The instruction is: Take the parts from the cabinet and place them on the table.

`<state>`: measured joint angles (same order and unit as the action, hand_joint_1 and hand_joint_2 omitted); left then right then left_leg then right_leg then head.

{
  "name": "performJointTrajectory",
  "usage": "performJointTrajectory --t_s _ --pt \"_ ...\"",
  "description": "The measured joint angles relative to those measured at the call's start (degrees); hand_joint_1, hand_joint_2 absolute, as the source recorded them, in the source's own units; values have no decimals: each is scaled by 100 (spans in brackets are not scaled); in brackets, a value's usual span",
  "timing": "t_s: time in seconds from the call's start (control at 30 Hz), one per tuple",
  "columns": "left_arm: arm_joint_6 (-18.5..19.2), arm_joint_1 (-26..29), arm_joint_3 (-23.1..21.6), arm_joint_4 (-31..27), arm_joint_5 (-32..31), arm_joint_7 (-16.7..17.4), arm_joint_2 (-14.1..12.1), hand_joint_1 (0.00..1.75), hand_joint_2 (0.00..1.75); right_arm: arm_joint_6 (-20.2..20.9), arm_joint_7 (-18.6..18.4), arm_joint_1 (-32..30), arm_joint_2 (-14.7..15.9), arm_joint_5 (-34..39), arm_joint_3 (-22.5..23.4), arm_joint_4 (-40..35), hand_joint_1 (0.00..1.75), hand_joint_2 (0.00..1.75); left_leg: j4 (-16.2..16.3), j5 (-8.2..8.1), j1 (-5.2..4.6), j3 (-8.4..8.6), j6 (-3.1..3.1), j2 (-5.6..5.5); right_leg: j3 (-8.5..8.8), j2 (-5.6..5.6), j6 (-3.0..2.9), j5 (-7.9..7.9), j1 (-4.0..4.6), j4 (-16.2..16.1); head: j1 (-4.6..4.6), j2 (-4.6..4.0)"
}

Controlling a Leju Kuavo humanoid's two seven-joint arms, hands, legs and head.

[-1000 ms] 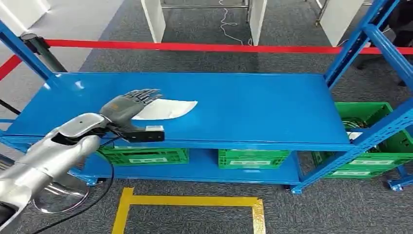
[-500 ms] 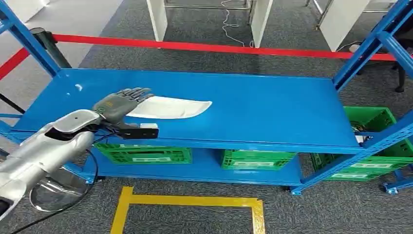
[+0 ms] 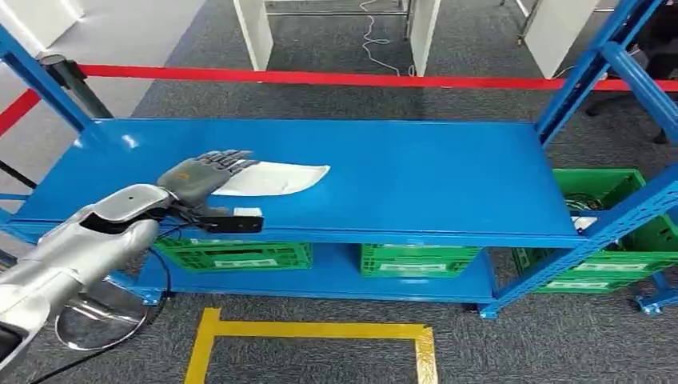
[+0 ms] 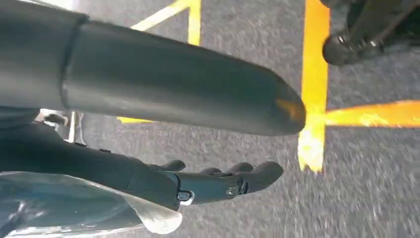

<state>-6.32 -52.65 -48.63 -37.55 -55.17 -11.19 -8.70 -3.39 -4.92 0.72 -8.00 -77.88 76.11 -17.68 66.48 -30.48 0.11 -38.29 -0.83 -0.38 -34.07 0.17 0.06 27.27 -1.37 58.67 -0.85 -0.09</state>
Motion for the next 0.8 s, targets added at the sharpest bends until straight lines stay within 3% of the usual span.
performJointTrajectory --t_s 0.03,0.07,0.1,0.13,0.17,0.23,0.27,0.37,0.43,0.47,0.5,0.57,0.6,0.63,0.67,0.73,0.77,0.8 --pt "0 19 -9 30 0 0 0 0 175 0 0 -2 0 0 2 -2 0 0 534 -227 16 -232 -25 0 -1 0 -5 2 3 0 2 -2" --pt "0 40 -17 55 0 0 0 0 175 0 0 -5 0 0 2 -2 0 0 882 -344 23 -387 -38 0 -1 0 -5 2 5 1 2 0" --pt "-2 59 -31 74 0 0 0 0 175 0 0 -8 0 0 4 -4 0 0 1021 -342 30 -449 -43 0 2 0 -5 2 5 1 4 0" --pt "-9 67 -42 94 2 0 0 0 175 4 -4 -10 0 -4 7 -9 0 0 883 -200 37 -376 -40 1 6 0 -5 2 4 2 4 0" --pt "-31 65 -39 105 7 0 2 0 175 4 -7 -11 0 -13 7 -9 0 0 502 39 38 -194 -28 2 10 -1 -4 3 4 2 4 0" --pt "-124 54 -35 122 43 -4 4 0 175 13 2 -5 -2 -17 4 -9 0 0 -568 521 36 342 24 3 34 0 10 9 3 2 7 0" --pt "-177 53 -33 135 57 -9 4 0 175 13 4 -4 -2 -20 4 -9 0 0 -704 404 22 422 51 4 20 1 30 5 8 -8 -2 0" --pt "-315 109 -31 177 63 -26 11 0 175 15 44 -6 0 -68 7 -20 0 0 -788 419 -15 408 90 -8 -16 6 134 -37 17 -35 4 0" --pt "-380 151 -22 203 63 -33 24 0 175 17 66 -8 0 -98 11 -26 0 0 -893 484 45 450 183 5 -50 11 200 1 9 -36 -2 -2" --pt "-437 157 -9 234 66 -33 26 0 175 17 83 -14 2 -107 18 -46 0 0 -906 496 35 458 220 12 -126 -7 212 142 19 128 -11 0" --pt "-485 170 0 258 70 -33 35 0 175 20 85 -13 2 -111 26 -48 0 0 -905 504 36 448 250 14 -293 -5 217 360 20 514 -28 0" --pt "-518 260 2 304 79 -33 55 0 175 24 96 -16 2 -114 48 -48 0 0 -904 505 18 443 252 15 -727 -4 232 724 17 1445 -33 0" --pt "-522 320 2 334 79 -33 59 0 175 24 103 -20 2 -114 52 -50 0 0 -901 505 10 443 253 14 -864 -6 240 765 21 1707 -35 -2" --pt "-533 380 2 358 79 -33 59 0 175 24 105 -28 9 -114 57 -57 0 0 -899 505 7 444 252 14 -866 -6 238 667 22 1669 -28 -2" --pt "-540 414 4 376 79 -33 59 0 175 22 105 -34 11 -114 59 -66 0 0 -894 504 8 443 251 14 -736 -6 230 470 22 1388 -37 0" --pt "-575 434 17 402 85 -33 59 0 175 24 107 -44 15 -114 61 -81 0 0 -868 490 13 444 229 5 -215 -11 204 -15 17 365 -35 0" --pt "-592 435 31 413 107 -33 57 0 175 24 107 -40 15 -114 61 -90 0 0 -853 476 12 433 202 1 -67 -9 184 28 18 57 -35 0" --pt "-603 435 65 434 116 -33 41 0 175 33 120 -30 15 -116 61 -92 0 0 -789 455 -41 385 166 -9 18 -1 171 33 26 -29 -27 0"
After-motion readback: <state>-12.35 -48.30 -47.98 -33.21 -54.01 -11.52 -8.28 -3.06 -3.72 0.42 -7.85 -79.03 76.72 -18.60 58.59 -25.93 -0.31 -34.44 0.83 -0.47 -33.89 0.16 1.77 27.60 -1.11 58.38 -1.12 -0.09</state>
